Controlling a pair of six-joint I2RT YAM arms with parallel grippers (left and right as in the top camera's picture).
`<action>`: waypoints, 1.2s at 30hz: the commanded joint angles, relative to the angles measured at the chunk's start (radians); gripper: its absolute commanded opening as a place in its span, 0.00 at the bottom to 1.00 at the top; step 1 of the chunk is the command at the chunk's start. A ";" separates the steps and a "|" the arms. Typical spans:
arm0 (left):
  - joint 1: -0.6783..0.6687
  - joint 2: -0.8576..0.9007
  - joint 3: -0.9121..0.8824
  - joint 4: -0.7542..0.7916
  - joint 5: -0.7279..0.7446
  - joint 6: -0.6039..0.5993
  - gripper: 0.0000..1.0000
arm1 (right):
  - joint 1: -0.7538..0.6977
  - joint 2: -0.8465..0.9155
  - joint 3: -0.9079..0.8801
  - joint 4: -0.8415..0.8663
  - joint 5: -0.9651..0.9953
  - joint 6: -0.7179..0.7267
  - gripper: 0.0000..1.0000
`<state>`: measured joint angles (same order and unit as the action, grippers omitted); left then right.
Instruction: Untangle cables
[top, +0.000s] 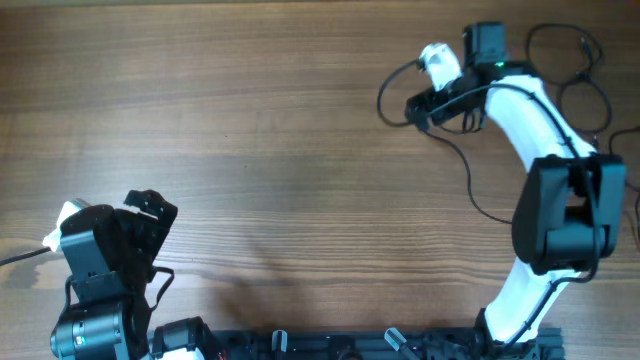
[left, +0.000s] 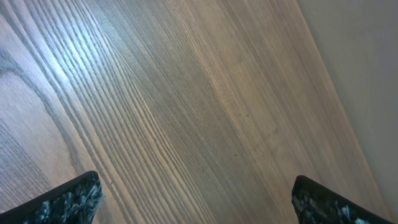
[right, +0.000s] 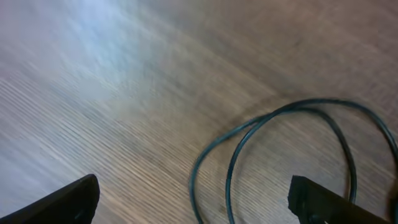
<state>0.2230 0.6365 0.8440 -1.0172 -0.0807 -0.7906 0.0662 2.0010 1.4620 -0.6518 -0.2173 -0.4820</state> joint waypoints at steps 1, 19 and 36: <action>0.006 -0.002 0.002 0.002 0.001 -0.002 1.00 | 0.000 0.021 -0.065 0.029 0.128 -0.097 0.97; 0.006 -0.002 0.002 0.002 0.001 -0.002 1.00 | 0.035 0.022 -0.315 0.208 -0.170 0.388 0.05; 0.006 -0.002 0.002 0.003 0.001 -0.002 1.00 | 0.406 0.020 -0.167 1.660 -1.003 1.293 0.05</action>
<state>0.2230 0.6365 0.8444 -1.0172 -0.0807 -0.7906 0.4980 2.0197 1.2732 1.0492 -1.1019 0.7864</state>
